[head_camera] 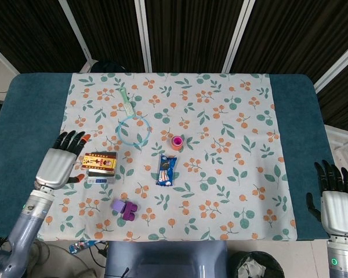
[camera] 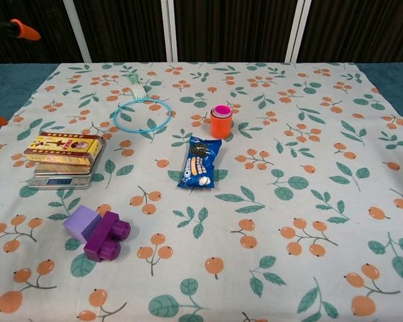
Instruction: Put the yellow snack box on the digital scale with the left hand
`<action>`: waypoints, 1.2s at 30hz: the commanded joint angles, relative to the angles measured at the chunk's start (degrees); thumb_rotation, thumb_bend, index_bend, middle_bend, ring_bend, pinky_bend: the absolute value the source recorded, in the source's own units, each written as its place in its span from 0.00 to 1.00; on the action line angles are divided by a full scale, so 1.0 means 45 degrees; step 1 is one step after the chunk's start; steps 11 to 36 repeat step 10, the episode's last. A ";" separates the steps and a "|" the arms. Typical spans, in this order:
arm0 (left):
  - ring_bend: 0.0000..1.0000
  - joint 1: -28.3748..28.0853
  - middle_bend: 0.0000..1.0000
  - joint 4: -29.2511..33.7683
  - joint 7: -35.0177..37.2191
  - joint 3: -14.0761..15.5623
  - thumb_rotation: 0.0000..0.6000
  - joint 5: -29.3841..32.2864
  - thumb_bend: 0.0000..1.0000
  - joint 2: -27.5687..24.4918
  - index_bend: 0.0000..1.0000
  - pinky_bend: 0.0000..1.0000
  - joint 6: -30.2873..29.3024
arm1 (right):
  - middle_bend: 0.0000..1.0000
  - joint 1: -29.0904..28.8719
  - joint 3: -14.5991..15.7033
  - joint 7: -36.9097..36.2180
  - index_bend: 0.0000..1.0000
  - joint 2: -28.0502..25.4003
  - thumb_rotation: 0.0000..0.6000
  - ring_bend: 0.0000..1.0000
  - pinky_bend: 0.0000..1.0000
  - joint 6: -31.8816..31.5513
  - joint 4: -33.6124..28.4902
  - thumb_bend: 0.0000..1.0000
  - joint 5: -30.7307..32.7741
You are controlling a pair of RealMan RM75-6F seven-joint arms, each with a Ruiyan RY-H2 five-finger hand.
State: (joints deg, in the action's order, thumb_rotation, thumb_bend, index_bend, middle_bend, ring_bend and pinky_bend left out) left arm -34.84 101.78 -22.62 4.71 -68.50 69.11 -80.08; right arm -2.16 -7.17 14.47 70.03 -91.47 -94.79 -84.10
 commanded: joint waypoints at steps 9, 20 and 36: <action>0.00 0.3440 0.06 -0.5677 0.7427 0.0762 1.00 -0.3069 0.10 0.1025 0.06 0.05 -0.2510 | 0.07 -0.0087 0.0195 -0.0261 0.03 -0.0153 1.00 0.06 0.03 0.0156 0.0191 0.51 -0.0386; 0.00 0.3529 0.06 -0.5614 0.7462 0.0727 1.00 -0.3048 0.10 0.0975 0.06 0.05 -0.2462 | 0.07 -0.0084 0.0201 -0.0259 0.03 -0.0157 1.00 0.06 0.03 0.0151 0.0187 0.51 -0.0394; 0.00 0.3529 0.06 -0.5614 0.7462 0.0727 1.00 -0.3048 0.10 0.0975 0.06 0.05 -0.2462 | 0.07 -0.0084 0.0201 -0.0259 0.03 -0.0157 1.00 0.06 0.03 0.0151 0.0187 0.51 -0.0394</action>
